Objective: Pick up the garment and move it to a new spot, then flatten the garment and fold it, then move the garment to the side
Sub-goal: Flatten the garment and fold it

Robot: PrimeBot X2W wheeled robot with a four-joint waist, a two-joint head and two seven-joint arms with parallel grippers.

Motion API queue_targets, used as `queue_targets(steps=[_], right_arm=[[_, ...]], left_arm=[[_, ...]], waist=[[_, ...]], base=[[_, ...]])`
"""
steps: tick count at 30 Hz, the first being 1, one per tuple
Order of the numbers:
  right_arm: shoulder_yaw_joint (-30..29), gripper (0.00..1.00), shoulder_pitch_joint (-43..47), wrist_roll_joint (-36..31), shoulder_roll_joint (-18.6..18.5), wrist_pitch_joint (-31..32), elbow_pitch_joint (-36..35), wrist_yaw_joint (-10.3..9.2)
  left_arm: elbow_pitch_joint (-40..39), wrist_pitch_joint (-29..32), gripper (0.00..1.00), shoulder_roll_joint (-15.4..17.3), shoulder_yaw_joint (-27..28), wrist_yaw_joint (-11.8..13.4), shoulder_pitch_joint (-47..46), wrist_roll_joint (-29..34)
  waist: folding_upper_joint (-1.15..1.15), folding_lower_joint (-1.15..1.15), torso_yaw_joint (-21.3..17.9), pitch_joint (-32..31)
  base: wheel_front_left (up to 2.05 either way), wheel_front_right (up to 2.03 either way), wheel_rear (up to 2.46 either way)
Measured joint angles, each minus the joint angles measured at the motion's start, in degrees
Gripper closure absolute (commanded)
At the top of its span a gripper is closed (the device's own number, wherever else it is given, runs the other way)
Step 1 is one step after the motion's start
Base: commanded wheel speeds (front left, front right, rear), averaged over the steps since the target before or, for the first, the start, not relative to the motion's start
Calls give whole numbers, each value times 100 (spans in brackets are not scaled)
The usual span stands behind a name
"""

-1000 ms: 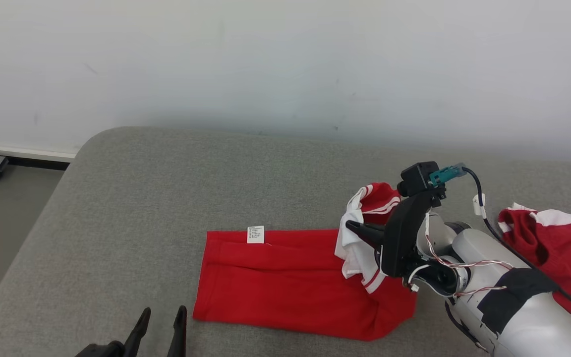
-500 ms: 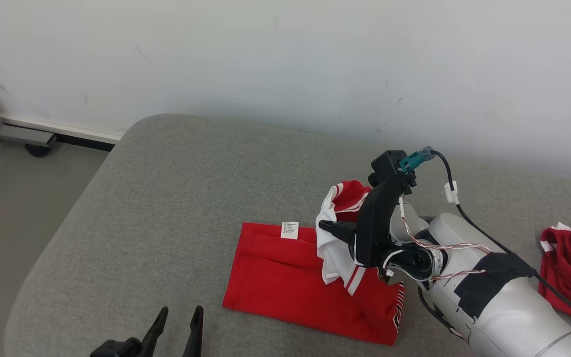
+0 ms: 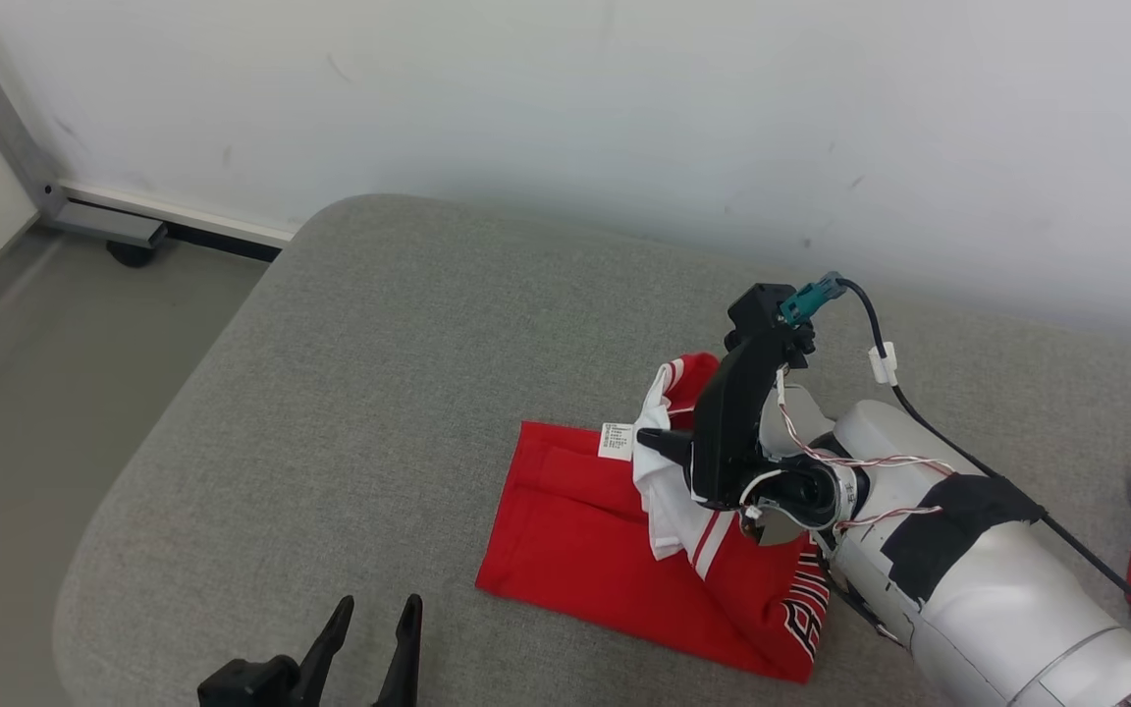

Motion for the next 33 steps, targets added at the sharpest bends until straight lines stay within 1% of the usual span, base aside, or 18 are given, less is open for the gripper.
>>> queue_targets(steps=[2,10,21,23,33], right_arm=[[23,100,-87,0,8,20,77,-44],[65,100,-376,63,40,52,366,-69],[212,100,-414,175,70,98,650,86],[225,100,-414,185,71,94,704,116],[539,100,-414,480,74,42,500,138]], left_arm=[[16,-1,0,-25,4,0,-48,0],[131,-8,0,-148,37,-1,-153,-1],[258,-49,0,-158,88,-11,-211,-1],[286,-49,0,-159,86,-53,-221,0],[360,-51,0,-232,49,-107,-326,2]], waist=[[0,0,41,55],[0,1,211,262],[0,1,305,312],[0,1,303,305],[0,1,325,291]], base=[[0,0,0],[0,0,0],[0,0,0],[0,0,0],[0,0,0]])
